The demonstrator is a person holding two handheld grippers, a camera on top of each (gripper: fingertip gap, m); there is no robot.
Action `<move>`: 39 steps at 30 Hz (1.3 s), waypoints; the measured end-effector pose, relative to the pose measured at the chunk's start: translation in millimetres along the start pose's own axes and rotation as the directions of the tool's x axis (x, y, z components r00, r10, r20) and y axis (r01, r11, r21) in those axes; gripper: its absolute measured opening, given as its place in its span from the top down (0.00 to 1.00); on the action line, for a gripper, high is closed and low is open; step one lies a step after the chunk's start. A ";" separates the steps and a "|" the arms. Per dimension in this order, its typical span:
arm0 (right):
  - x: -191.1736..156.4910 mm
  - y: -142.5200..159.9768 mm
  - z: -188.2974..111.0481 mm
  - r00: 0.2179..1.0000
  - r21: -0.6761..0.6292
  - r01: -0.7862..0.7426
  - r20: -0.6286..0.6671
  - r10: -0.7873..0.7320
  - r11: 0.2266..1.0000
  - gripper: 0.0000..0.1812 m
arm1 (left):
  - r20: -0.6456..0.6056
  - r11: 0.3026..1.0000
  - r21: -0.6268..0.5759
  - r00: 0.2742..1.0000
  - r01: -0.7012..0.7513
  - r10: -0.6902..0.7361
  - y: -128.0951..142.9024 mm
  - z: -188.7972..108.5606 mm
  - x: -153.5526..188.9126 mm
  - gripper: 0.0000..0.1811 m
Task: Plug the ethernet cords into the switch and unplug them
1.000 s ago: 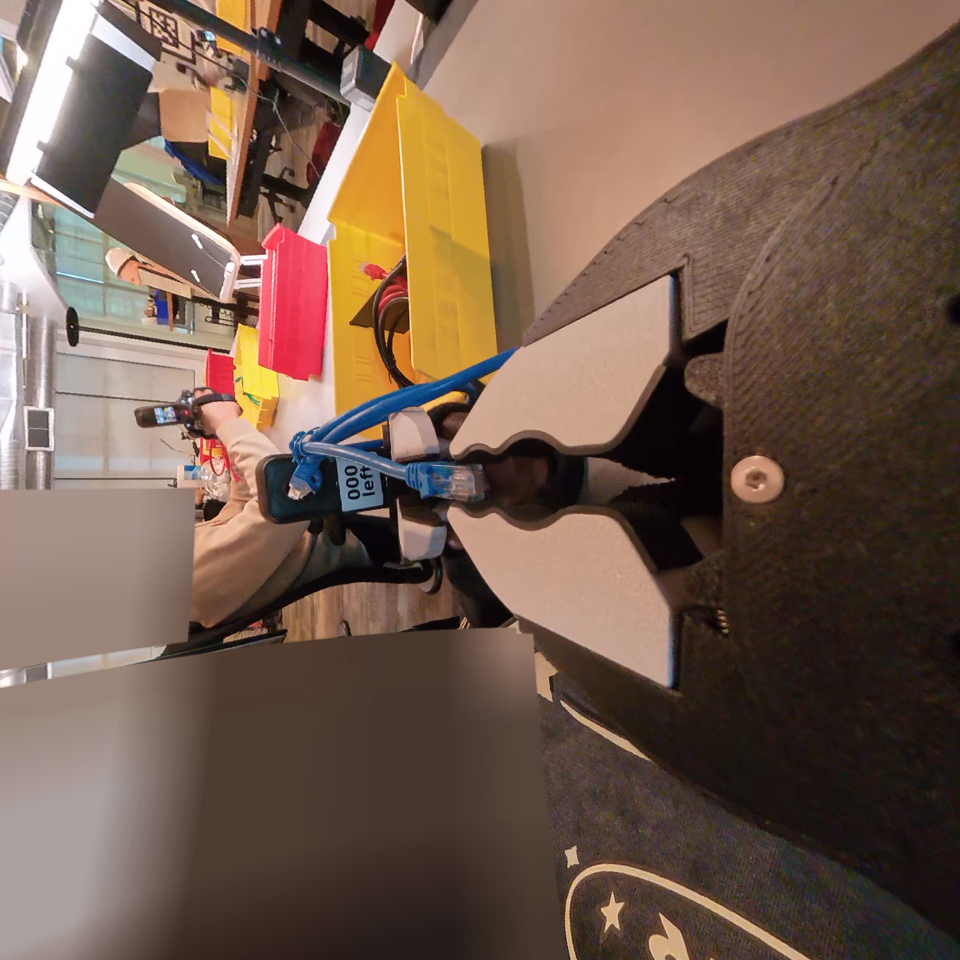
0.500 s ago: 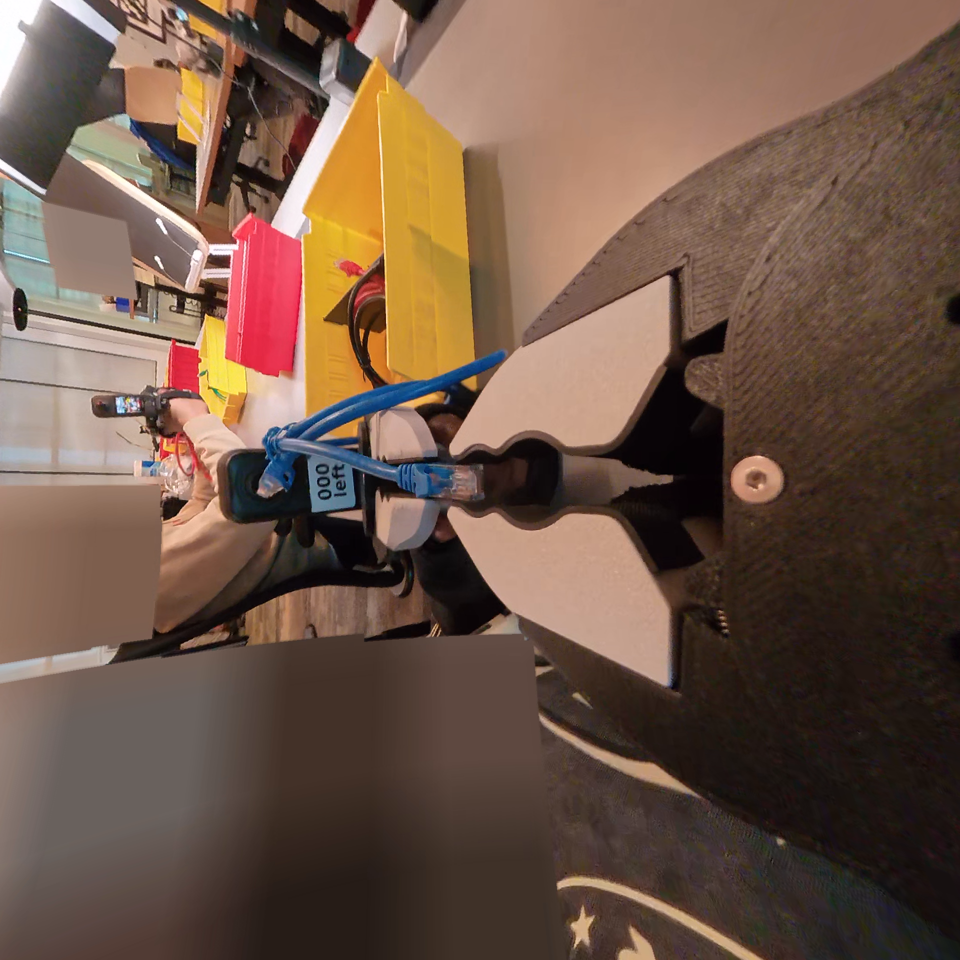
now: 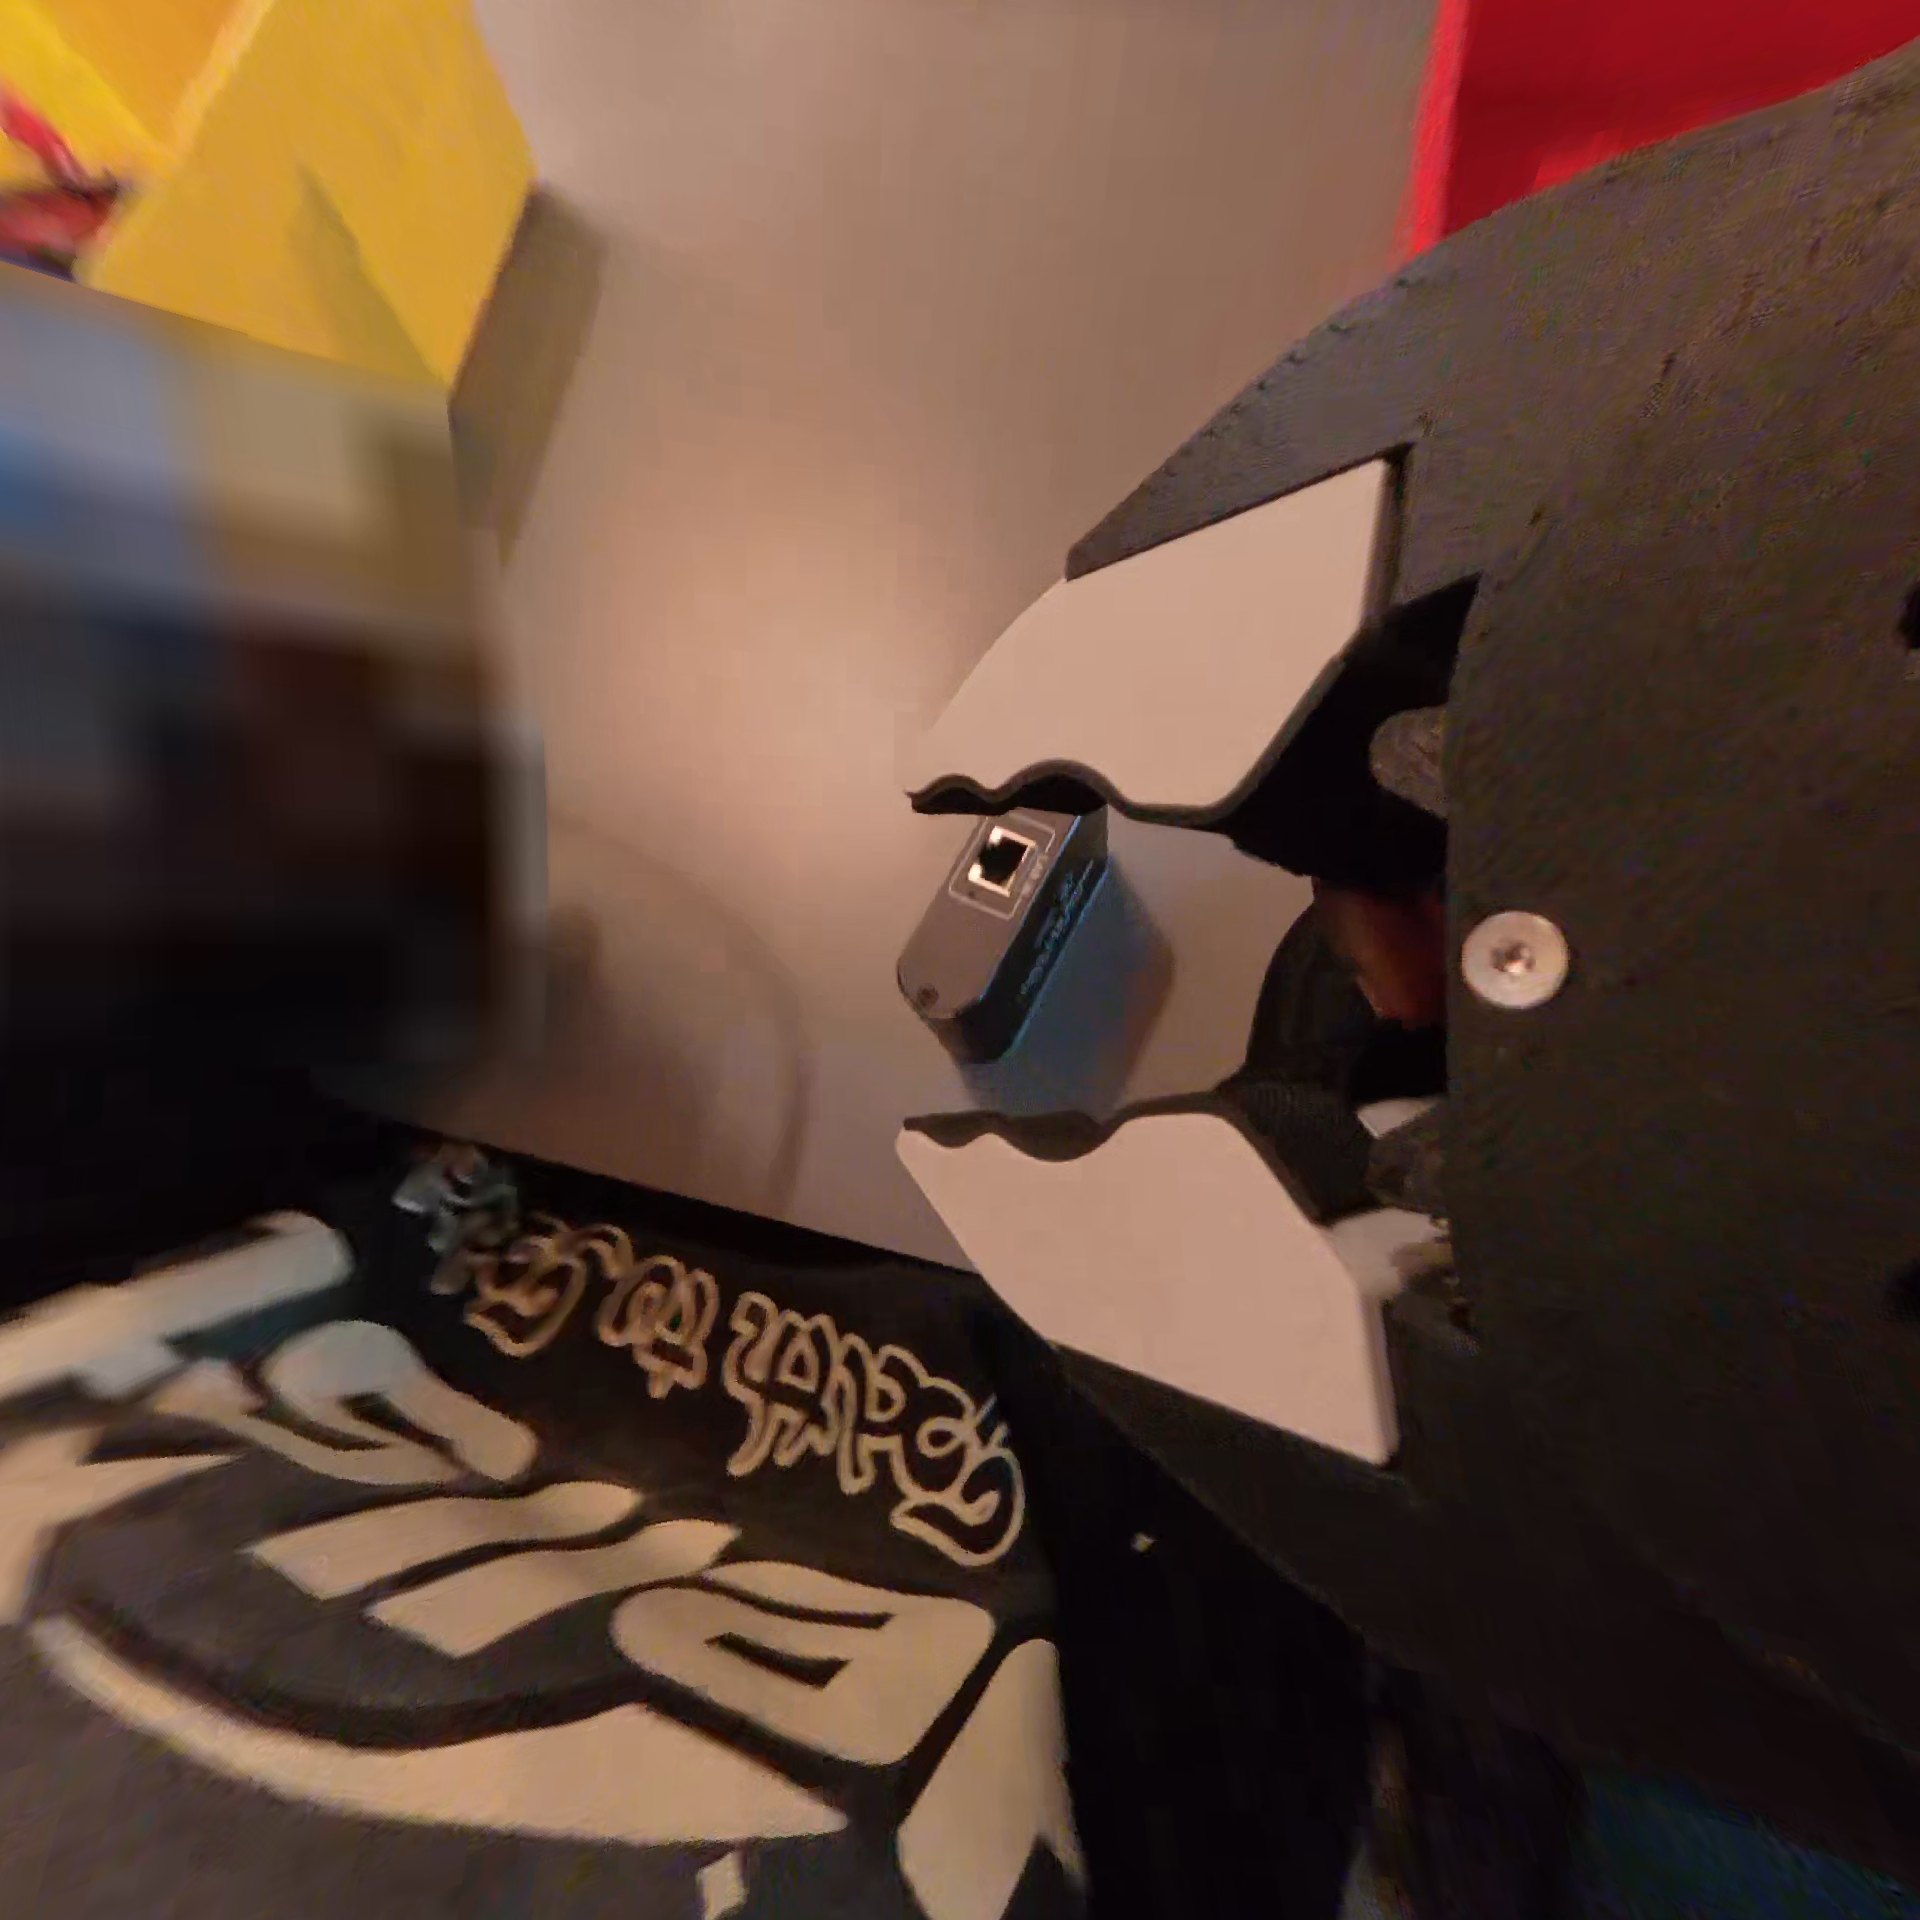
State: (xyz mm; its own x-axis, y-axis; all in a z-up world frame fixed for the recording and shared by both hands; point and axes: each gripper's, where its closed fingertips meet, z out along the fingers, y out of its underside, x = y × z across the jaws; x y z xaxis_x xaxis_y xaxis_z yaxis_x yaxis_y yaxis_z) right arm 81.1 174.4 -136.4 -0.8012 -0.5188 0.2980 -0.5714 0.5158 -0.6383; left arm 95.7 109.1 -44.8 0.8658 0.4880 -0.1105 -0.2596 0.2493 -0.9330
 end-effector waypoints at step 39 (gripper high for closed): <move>45.5 -61.1 -22.3 0.304 -0.018 0.698 -0.898 -0.318 0.716 0.86 | 0.041 0.995 -0.039 0.995 0.093 -0.092 10.7 1.1 -9.9 0.93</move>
State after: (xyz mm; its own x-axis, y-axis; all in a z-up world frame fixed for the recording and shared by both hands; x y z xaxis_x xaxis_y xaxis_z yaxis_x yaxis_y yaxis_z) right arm 75.6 134.6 -68.0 -0.2208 0.2904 0.9311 -0.9715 0.0191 -0.2363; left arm 83.9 107.8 -53.4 0.8675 0.4973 -0.0102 -0.1606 0.2605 -0.9520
